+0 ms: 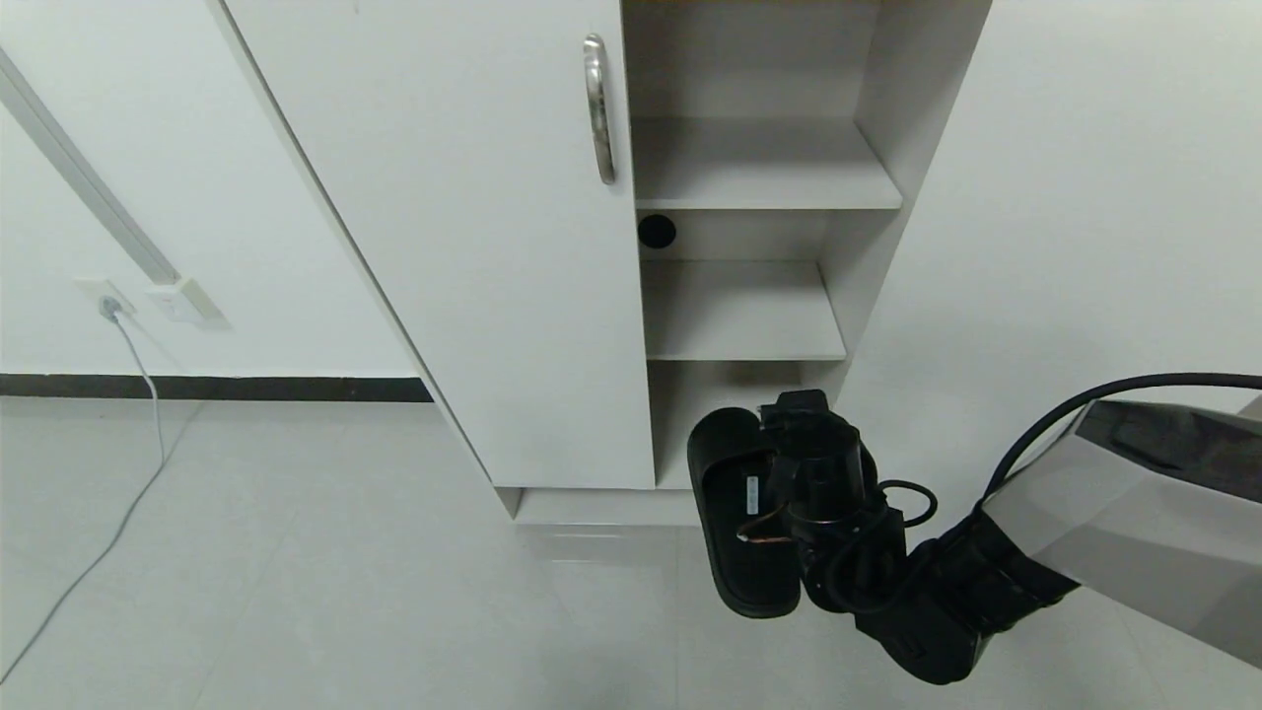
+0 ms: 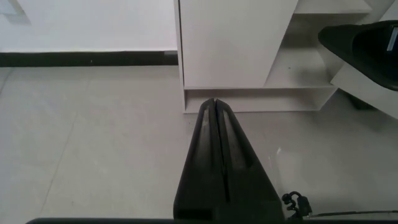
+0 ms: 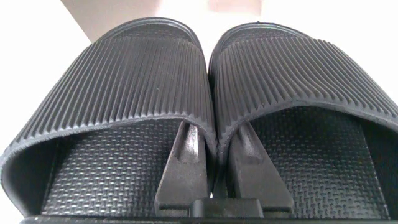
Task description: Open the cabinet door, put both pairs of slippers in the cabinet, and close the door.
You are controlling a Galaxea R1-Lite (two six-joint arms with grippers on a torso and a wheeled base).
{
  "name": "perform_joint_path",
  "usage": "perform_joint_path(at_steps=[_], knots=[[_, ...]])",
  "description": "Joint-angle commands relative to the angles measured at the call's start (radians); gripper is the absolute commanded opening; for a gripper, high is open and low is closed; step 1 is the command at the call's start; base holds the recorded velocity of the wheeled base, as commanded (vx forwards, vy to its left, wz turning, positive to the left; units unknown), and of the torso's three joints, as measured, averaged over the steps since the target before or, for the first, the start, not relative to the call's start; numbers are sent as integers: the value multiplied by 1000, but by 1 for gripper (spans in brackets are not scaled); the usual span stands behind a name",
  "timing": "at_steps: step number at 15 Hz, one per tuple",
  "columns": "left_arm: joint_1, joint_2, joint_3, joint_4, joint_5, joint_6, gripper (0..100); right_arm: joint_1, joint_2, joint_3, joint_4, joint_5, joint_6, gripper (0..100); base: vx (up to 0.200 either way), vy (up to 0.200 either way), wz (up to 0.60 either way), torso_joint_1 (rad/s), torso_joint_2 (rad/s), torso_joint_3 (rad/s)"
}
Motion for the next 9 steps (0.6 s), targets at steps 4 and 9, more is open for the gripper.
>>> perform_joint_path(at_steps=[4, 9], knots=[[0, 2, 0, -1, 0, -1, 0, 13, 7, 44, -252, -1, -124, 0, 0, 0, 0, 4, 1, -81], [0, 2, 0, -1, 0, -1, 0, 10, 26, 50, -349, 1, -188, 0, 0, 0, 0, 0, 0, 0]])
